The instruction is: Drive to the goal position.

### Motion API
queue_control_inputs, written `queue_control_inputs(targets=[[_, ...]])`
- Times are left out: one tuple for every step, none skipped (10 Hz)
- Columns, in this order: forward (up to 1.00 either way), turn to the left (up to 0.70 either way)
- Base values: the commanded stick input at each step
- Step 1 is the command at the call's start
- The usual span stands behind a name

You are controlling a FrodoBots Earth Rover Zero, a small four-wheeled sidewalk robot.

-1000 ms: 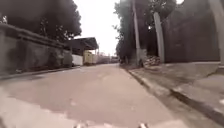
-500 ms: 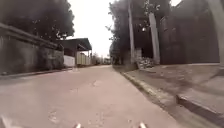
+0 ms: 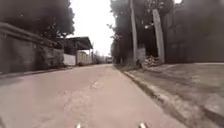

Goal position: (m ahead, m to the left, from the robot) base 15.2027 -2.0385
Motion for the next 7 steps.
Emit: queue_control_inputs(targets=[[0.85,0.0],[0.85,-0.05],[0.85,-0.11],[0.85,-0.17],[0.85,-0.29],[0.85,-0.34],[0.85,-0.34]])
